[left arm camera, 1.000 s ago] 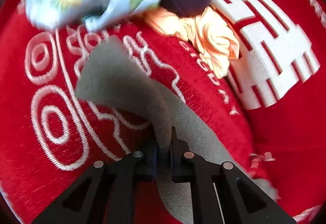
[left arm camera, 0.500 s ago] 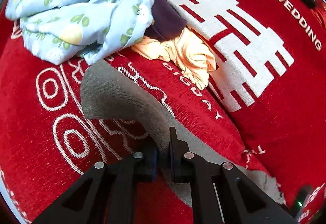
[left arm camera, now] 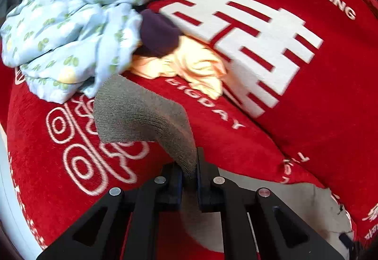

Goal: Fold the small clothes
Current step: 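Grasp the other sweater sleeve with the left gripper and lift it, then fold the held sleeve across the sweater body with the left gripper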

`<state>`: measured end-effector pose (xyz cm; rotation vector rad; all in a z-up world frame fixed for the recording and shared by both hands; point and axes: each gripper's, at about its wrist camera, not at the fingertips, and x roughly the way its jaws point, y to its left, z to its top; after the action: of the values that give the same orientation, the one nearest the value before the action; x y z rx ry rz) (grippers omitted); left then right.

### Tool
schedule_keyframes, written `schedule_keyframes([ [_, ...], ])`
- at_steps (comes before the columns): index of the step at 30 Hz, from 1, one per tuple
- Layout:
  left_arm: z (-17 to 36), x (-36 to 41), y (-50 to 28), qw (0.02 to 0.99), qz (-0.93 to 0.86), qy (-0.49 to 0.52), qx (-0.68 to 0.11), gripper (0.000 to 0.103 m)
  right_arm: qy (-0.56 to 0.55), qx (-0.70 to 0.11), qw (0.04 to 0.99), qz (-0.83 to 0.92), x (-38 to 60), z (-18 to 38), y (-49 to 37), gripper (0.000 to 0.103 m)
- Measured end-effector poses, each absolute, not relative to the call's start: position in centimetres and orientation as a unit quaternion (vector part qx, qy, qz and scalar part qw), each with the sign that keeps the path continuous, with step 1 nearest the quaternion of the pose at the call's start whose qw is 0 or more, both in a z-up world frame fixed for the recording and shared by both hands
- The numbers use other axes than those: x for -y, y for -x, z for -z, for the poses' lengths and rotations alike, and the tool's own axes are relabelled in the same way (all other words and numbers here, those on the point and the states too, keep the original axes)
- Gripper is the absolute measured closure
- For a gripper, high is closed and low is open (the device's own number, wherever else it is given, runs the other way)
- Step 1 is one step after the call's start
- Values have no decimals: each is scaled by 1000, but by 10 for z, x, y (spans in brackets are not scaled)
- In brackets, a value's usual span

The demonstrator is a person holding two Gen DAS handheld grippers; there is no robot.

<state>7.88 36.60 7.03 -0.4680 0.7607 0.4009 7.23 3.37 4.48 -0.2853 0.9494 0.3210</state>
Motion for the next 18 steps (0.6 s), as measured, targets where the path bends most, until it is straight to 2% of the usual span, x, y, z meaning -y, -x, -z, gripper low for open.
schedule_keyframes([
  [7, -91, -285, -103, 891, -165, 168, -388, 93, 114, -477, 864, -113, 66, -29, -36, 12],
  [18, -94, -139, -128, 892, -127, 82, -426, 93, 57, -471, 876, -87, 144, -30, -17, 12],
])
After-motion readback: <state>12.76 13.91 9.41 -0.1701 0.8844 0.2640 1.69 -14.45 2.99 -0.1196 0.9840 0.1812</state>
